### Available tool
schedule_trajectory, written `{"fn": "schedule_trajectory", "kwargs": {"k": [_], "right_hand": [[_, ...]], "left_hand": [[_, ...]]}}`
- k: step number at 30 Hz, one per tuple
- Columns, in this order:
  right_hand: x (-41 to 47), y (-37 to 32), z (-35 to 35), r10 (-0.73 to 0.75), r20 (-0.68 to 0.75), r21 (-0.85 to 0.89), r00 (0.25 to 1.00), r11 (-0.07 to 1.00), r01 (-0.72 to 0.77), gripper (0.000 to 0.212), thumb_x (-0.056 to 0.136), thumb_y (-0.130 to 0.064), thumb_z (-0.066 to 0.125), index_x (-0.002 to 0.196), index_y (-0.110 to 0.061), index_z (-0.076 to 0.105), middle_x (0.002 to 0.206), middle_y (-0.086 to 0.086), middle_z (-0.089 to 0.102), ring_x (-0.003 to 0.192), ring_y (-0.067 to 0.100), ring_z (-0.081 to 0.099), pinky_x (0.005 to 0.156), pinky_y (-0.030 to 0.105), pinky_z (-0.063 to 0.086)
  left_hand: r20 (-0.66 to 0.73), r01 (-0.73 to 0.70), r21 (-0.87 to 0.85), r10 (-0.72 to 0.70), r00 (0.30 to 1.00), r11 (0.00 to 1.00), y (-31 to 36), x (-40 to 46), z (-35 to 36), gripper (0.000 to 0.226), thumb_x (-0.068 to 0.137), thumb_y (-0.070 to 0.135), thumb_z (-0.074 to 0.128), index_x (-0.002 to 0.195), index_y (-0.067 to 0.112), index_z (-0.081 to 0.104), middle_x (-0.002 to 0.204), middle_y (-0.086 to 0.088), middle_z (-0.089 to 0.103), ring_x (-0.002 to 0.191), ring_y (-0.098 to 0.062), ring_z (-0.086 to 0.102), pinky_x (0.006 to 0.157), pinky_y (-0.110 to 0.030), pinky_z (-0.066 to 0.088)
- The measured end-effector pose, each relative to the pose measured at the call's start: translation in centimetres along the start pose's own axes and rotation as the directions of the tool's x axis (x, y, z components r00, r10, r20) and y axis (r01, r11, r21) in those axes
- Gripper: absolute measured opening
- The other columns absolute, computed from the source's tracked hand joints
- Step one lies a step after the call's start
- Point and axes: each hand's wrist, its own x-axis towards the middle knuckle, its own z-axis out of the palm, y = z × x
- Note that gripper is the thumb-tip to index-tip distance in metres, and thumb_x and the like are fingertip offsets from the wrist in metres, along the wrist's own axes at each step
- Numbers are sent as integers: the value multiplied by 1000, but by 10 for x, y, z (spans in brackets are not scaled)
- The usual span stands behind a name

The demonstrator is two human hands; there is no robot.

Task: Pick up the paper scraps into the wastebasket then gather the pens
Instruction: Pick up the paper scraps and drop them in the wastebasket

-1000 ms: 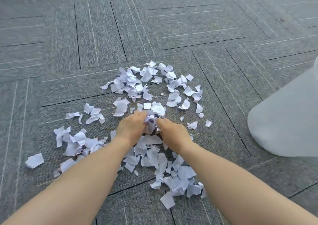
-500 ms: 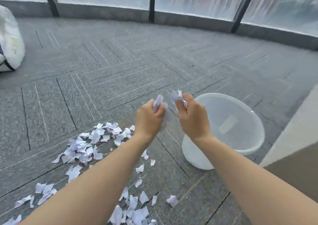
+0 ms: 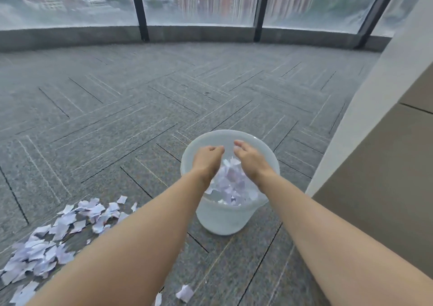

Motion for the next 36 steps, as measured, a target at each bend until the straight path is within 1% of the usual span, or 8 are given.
{"fn": "schedule_trajectory", "kwargs": {"k": [6,11,18,24,27,29,31,36], "right_hand": [[-14,-15,25,-146,-199,-19,969,989,145,30,98,-21,44,122,-16,61,116,1,65,110,17,57,93,29,41],[-49,-37,110,-466,-85,-96,881,884,458,17,92,-13,53,103,-16,66,89,-4,67,75,8,56,72,23,46],[-85,49,240,-332,457,-331,825,797,504,29,95,-26,50,123,-23,55,120,-3,59,105,15,54,85,34,49],[-125,154,282,-71,809,-493,583,458,740,99,70,-80,51,146,-50,-4,160,-4,-14,146,28,-14,117,54,3],[-143,199,292,-103,880,-419,464,296,859,112,60,-90,44,145,-49,-14,158,2,-25,142,33,-27,113,58,-10],[-146,215,301,-163,886,-393,433,230,890,109,62,-93,37,149,-44,-5,161,8,-7,145,37,-13,111,59,-3],[-146,220,317,-224,859,-410,460,236,881,101,70,-91,31,152,-38,6,160,13,13,145,37,2,108,58,8],[-133,212,362,-312,834,-372,455,291,881,85,86,-76,28,153,-28,8,161,11,2,147,32,1,114,48,2]], "left_hand": [[-173,-277,110,293,940,954,-11,-18,-40,17,90,25,52,83,20,67,78,-2,69,77,-22,63,75,-37,50],[-298,-328,369,444,845,870,-71,-54,-116,14,93,20,52,93,19,66,88,1,65,78,-12,60,69,-27,47],[-354,120,564,108,929,817,-251,-124,-213,27,90,28,58,116,21,59,116,1,58,112,-21,51,92,-33,42],[-388,374,675,-125,913,636,-352,-201,-230,78,82,62,54,148,35,22,158,-3,10,144,-27,12,115,-43,20],[-422,453,666,-202,884,593,-384,-226,-225,98,71,80,44,148,41,-2,159,-3,-11,146,-26,-8,117,-47,6],[-418,454,675,-205,885,581,-399,-237,-219,107,64,88,36,144,42,-17,158,-3,-19,145,-24,-18,117,-47,-1],[-410,444,703,-194,891,555,-409,-240,-215,109,60,91,28,140,41,-27,155,-2,-26,142,-22,-25,117,-47,-8],[-393,353,735,-61,917,579,-415,-217,-208,100,73,81,25,144,32,-26,156,-2,-24,144,-22,-21,118,-43,-6]]}}
